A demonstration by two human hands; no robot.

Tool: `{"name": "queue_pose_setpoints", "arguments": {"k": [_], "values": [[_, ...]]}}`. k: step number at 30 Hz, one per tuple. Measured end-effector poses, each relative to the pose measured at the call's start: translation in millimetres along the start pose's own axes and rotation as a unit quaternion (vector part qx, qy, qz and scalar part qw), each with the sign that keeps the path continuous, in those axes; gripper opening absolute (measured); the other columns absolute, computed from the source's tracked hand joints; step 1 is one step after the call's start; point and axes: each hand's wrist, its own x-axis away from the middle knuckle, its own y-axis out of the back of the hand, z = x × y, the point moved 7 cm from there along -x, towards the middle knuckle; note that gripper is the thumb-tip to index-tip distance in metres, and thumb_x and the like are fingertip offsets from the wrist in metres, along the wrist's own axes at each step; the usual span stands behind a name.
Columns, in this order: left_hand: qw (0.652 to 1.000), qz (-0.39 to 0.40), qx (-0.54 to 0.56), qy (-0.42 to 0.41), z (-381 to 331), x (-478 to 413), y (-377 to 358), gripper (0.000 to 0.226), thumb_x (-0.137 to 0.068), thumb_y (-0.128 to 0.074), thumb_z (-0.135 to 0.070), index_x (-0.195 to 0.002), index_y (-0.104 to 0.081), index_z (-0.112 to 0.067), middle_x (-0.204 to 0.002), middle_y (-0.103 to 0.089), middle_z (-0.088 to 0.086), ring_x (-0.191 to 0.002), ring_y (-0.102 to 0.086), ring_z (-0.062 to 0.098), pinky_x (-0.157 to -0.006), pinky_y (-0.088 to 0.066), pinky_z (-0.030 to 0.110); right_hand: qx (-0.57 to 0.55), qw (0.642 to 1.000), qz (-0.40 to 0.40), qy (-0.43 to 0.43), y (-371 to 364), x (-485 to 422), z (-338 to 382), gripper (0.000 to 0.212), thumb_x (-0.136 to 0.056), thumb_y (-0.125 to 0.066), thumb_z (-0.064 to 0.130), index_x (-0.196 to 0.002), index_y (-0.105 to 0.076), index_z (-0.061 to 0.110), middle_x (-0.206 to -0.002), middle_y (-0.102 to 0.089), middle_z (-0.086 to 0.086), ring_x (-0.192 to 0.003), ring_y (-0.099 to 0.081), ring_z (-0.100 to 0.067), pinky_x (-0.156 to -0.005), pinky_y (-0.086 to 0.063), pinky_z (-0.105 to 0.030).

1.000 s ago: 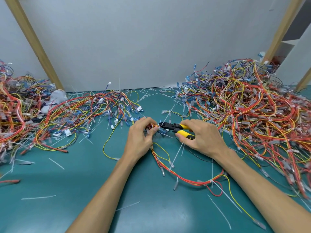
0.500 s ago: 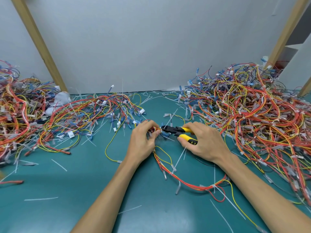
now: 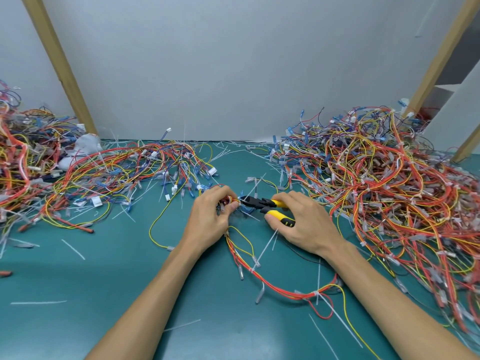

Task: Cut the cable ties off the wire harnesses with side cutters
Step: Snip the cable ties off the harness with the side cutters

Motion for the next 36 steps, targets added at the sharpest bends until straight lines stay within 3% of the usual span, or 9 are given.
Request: {"name": "queue_pose_setpoints", "arguments": {"k": [4, 8, 17, 22, 26, 28, 32, 36], "values": [[1.000, -0.002, -0.008, 0.003, 0, -1, 2, 0.007, -0.087, -0.068, -0.011, -0.083, -0.062, -0.013, -0.078, -0.058, -0.006, -0.074, -0.047, 0.008, -0.069, -0.035, 0.013, -0.004, 1.000, 0.016, -0.011, -6, -2, 1, 0.035, -0.088, -0.049, 0.064, -0.100, -0.054, 0.031, -0.080, -0.056, 0.009, -0.075, -0.053, -0.012, -0.065, -0.045, -0.031], [1.000, -0.004, -0.008, 0.011, -2, 0, 3, 0.006, -0.087, -0.068, -0.012, -0.083, -0.064, -0.013, -0.076, -0.056, -0.007, -0.073, -0.047, 0.008, -0.069, -0.035, 0.014, -0.002, 1.000, 0.021, -0.011, -9, -4, 1, 0.034, -0.088, -0.050, 0.064, -0.094, -0.052, 0.031, -0.076, -0.057, 0.007, -0.071, -0.053, -0.013, -0.059, -0.039, -0.029], [1.000, -0.012, 0.002, 0.026, 0, 2, 6, 0.006, -0.087, -0.068, -0.012, -0.084, -0.063, -0.015, -0.075, -0.058, -0.009, -0.074, -0.051, 0.006, -0.067, -0.036, 0.011, 0.011, 1.000, 0.009, -0.016, -7, -6, 4, 0.034, -0.089, -0.051, 0.063, -0.094, -0.056, 0.029, -0.070, -0.055, 0.009, -0.069, -0.056, -0.017, -0.059, -0.044, -0.032], [0.998, -0.028, 0.017, 0.047, 4, 3, 9, 0.007, -0.087, -0.068, -0.014, -0.084, -0.064, -0.018, -0.071, -0.058, -0.014, -0.073, -0.053, -0.001, -0.063, -0.035, 0.008, 0.003, 1.000, -0.015, -0.012, -2, -8, 6, 0.035, -0.088, -0.054, 0.062, -0.104, -0.066, 0.034, -0.063, -0.054, 0.012, -0.065, -0.059, -0.018, -0.055, -0.044, -0.032], [0.998, -0.043, 0.016, 0.040, 3, 2, 10, 0.006, -0.086, -0.069, -0.013, -0.084, -0.065, -0.018, -0.071, -0.057, -0.017, -0.072, -0.053, -0.002, -0.063, -0.034, 0.007, 0.002, 1.000, -0.019, -0.016, -1, -10, 6, 0.045, -0.086, -0.045, 0.067, -0.105, -0.068, 0.034, -0.058, -0.051, 0.011, -0.061, -0.058, -0.018, -0.053, -0.044, -0.032], [0.998, -0.046, 0.016, 0.039, 3, 2, 10, 0.007, -0.086, -0.069, -0.013, -0.084, -0.065, -0.018, -0.071, -0.057, -0.017, -0.072, -0.053, -0.001, -0.063, -0.034, 0.007, 0.003, 1.000, -0.018, -0.017, -1, -10, 5, 0.046, -0.085, -0.043, 0.068, -0.103, -0.068, 0.033, -0.058, -0.048, 0.012, -0.061, -0.057, -0.018, -0.053, -0.044, -0.033], [0.998, -0.049, 0.013, 0.034, 2, 3, 11, 0.007, -0.086, -0.070, -0.012, -0.084, -0.065, -0.017, -0.073, -0.059, -0.015, -0.075, -0.054, 0.000, -0.065, -0.036, 0.007, 0.004, 1.000, -0.016, -0.014, -3, -9, 6, 0.045, -0.086, -0.043, 0.068, -0.100, -0.065, 0.031, -0.066, -0.060, 0.007, -0.066, -0.059, -0.020, -0.056, -0.046, -0.034], [0.998, -0.047, 0.008, 0.033, 2, 3, 11, 0.008, -0.086, -0.070, -0.012, -0.085, -0.064, -0.017, -0.075, -0.060, -0.014, -0.076, -0.054, 0.003, -0.068, -0.036, 0.008, 0.004, 0.999, -0.012, -0.029, -8, -7, 5, 0.040, -0.086, -0.043, 0.069, -0.097, -0.055, 0.032, -0.074, -0.057, 0.009, -0.072, -0.056, -0.017, -0.056, -0.038, -0.030]]}}
